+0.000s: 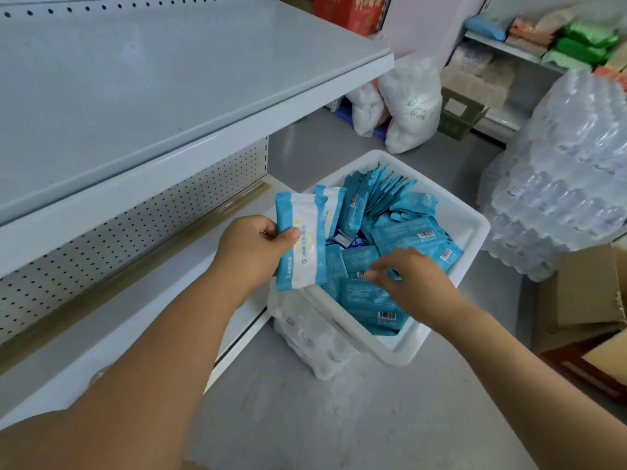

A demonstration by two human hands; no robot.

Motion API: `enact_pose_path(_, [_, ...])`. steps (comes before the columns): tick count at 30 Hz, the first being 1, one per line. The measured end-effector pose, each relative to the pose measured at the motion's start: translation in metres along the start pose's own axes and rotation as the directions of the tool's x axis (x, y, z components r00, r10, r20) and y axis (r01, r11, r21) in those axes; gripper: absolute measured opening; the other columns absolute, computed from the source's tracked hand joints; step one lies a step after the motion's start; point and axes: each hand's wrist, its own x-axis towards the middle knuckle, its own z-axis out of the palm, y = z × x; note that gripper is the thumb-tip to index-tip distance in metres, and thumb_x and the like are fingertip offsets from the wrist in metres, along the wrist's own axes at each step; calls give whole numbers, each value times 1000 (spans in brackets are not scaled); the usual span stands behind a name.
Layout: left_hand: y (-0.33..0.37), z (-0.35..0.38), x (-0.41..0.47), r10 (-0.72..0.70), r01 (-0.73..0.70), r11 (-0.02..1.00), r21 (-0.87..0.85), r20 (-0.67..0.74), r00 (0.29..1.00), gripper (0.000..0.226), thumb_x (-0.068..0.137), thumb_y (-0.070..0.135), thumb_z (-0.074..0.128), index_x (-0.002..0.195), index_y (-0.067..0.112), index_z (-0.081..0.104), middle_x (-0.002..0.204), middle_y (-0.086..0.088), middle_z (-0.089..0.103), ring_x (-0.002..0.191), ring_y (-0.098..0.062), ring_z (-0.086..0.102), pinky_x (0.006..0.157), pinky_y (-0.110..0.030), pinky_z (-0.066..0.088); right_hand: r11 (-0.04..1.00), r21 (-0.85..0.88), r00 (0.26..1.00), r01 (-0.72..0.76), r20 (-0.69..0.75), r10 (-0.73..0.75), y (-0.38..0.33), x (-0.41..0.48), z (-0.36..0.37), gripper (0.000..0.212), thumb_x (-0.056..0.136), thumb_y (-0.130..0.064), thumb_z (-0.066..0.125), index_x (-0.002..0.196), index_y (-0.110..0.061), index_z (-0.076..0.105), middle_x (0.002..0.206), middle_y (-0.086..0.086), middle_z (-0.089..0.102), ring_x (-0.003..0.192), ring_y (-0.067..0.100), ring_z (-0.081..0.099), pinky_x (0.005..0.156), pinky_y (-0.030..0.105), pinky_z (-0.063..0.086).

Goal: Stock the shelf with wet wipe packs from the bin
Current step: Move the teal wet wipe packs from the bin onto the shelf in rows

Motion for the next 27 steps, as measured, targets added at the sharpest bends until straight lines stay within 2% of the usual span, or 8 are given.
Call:
enact_pose_path(2, [-1, -1, 1, -26, 26, 999, -27, -16, 1000, 19, 90, 26, 73, 96, 8, 68, 95, -7, 76, 84, -22, 75, 75, -49, 62, 993, -114, 997, -14, 76, 23, 7, -4, 6, 34, 92, -48, 65, 119, -28, 67, 118, -7, 62, 111, 15, 53, 96, 36, 48])
enact_pose_path(5, [-2, 0, -1, -58, 57, 993, -102, -9, 998, 18, 92, 22, 70, 103, 9, 66, 99, -7, 76, 84, -19, 75, 69, -39, 63, 987, -155, 997, -30, 67, 41, 9, -6, 10, 42, 90, -45, 69, 127, -28, 61, 122, -6, 57, 114, 17, 51, 99, 37, 47])
enact_pose_path(9, [-1, 1, -3, -73, 73, 984, -160, 5, 997, 17, 94, 21, 69, 106, 10, 65, 97, -5, 76, 83, -16, 75, 62, -30, 61, 987, -158, 996, -37, 71, 49, 8, -2, 14, 34, 86, -38, 75, 116, -24, 65, 112, -5, 58, 105, 16, 53, 92, 32, 48])
enact_pose_path(14, [2, -2, -2, -87, 86, 963, -255, 6, 996, 17, 95, 23, 66, 107, 11, 66, 98, -2, 76, 81, -13, 75, 62, -30, 61, 989, 102, 990, -102, -87, 111, 6, -1, -2, 16, 88, -27, 75, 98, -22, 65, 96, -4, 63, 87, 15, 56, 75, 27, 44])
enact_pose_path(18, [4, -4, 0, -96, 86, 947, -311, -16, 995, 20, 96, 26, 65, 111, 12, 66, 102, -1, 76, 85, -15, 75, 64, -31, 61, 922, 385, 939, -47, -298, 172, -5, -11, -21, 14, 89, -30, 75, 96, -21, 67, 89, -9, 67, 81, 12, 64, 69, 30, 54])
enact_pose_path(21, [7, -4, -1, -96, 84, 935, -343, -16, 995, 18, 96, 26, 65, 109, 13, 66, 100, -1, 76, 82, -14, 76, 64, -32, 61, 764, 645, 924, -3, -290, 249, -19, -15, -29, 20, 88, -34, 76, 102, -22, 72, 93, -9, 74, 83, 10, 72, 74, 32, 62])
enact_pose_path(24, [9, -3, -3, -88, 75, 927, -367, -19, 996, 17, 96, 27, 65, 106, 14, 67, 98, -1, 76, 83, -16, 76, 68, -35, 62, 472, 882, 950, -9, -140, 280, -29, -13, -28, 33, 80, -39, 78, 105, -18, 72, 96, 0, 78, 90, 21, 75, 86, 47, 61])
enact_pose_path(27, [12, -3, -6, -77, 65, 918, -391, -16, 997, 17, 95, 27, 66, 106, 13, 68, 98, -3, 77, 86, -18, 76, 69, -36, 61, 215, 977, 973, -2, -48, 226, -38, -12, -22, 41, 75, -36, 75, 109, -13, 69, 100, 10, 77, 98, 33, 73, 93, 54, 56])
